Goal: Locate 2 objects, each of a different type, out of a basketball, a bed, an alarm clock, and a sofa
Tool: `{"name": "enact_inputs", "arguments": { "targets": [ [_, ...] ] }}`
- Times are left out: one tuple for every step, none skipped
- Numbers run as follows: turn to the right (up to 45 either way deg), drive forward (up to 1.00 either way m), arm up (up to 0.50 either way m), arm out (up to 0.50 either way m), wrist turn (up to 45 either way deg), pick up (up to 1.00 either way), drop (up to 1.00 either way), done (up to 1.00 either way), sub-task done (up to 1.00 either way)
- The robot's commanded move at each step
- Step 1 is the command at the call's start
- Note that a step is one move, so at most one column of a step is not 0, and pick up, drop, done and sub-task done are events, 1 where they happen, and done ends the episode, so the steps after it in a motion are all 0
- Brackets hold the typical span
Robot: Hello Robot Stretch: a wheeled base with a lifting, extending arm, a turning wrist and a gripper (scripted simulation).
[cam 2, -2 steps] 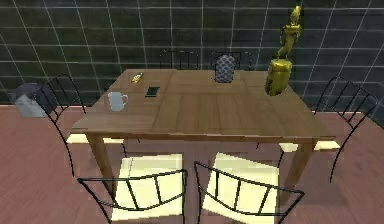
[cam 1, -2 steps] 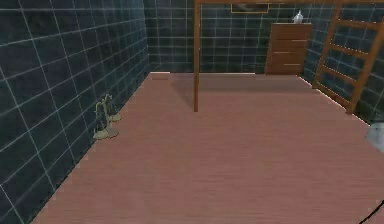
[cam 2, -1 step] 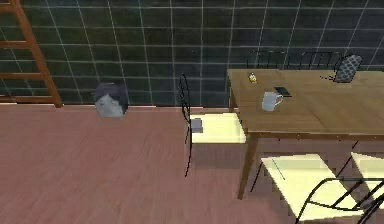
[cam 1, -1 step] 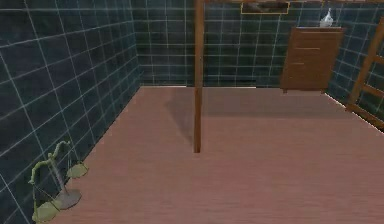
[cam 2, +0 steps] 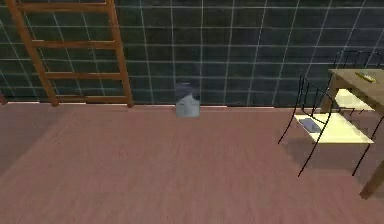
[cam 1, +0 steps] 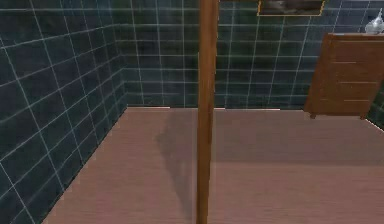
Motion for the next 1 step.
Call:
{"name": "enact_inputs", "arguments": {
  "targets": [
    [18.0, 0.0, 0.0, 0.0, 0.0, 0.0, 0.0, 0.0, 0.0]
  ]
}}
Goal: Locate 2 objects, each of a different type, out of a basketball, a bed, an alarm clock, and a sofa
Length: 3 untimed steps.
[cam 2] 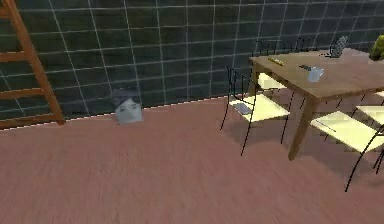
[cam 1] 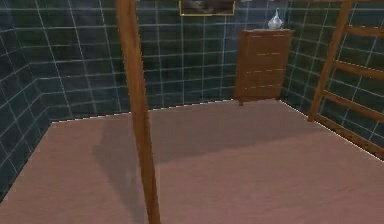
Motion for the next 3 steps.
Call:
{"name": "enact_inputs", "arguments": {
  "targets": [
    [0.0, 0.15, 0.0, 0.0, 0.0, 0.0, 0.0, 0.0, 0.0],
    [27.0, 0.0, 0.0, 0.0, 0.0, 0.0, 0.0, 0.0, 0.0],
    [0.0, 0.0, 0.0, 0.0, 0.0, 0.0, 0.0, 0.0, 1.0]
  ]
}}
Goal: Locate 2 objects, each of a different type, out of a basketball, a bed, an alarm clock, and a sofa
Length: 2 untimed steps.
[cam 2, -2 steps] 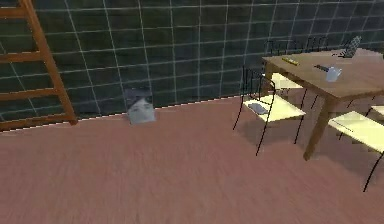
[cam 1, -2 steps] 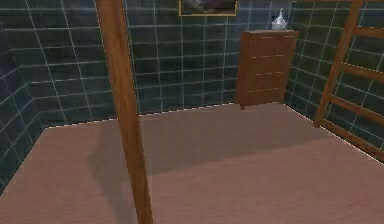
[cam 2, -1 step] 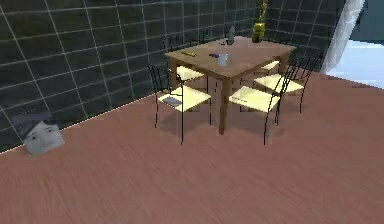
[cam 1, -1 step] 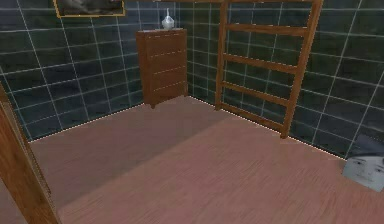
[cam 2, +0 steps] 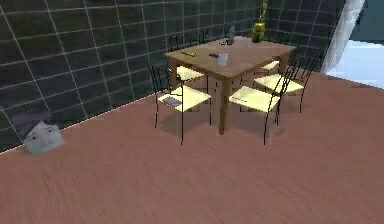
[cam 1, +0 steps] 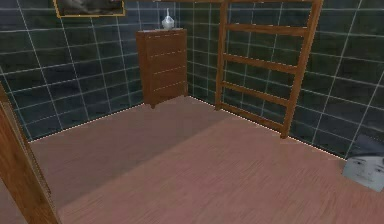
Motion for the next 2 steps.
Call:
{"name": "enact_inputs", "arguments": {
  "targets": [
    [45.0, 0.0, 0.0, 0.0, 0.0, 0.0, 0.0, 0.0, 0.0],
    [45.0, 0.0, 0.0, 0.0, 0.0, 0.0, 0.0, 0.0, 0.0]
  ]
}}
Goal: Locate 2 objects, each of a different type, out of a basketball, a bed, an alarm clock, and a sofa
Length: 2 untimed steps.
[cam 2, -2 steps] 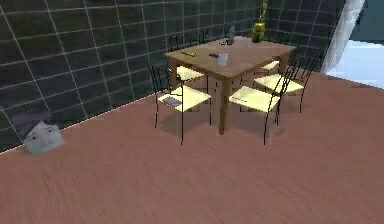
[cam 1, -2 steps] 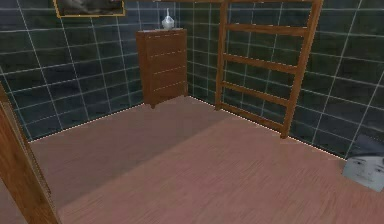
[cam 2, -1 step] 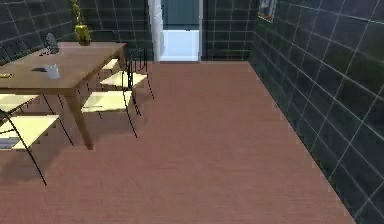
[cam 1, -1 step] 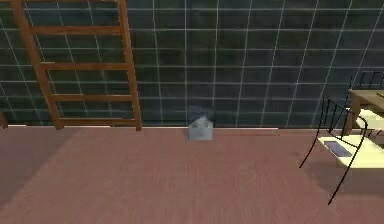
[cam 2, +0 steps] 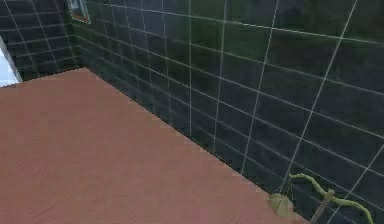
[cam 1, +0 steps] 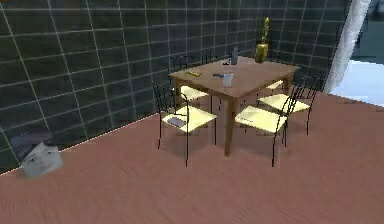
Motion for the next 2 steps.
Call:
{"name": "enact_inputs", "arguments": {
  "targets": [
    [42.0, 0.0, 0.0, 0.0, 0.0, 0.0, 0.0, 0.0, 0.0],
    [0.0, 1.0, 0.0, 0.0, 0.0, 0.0, 0.0, 0.0, 0.0]
  ]
}}
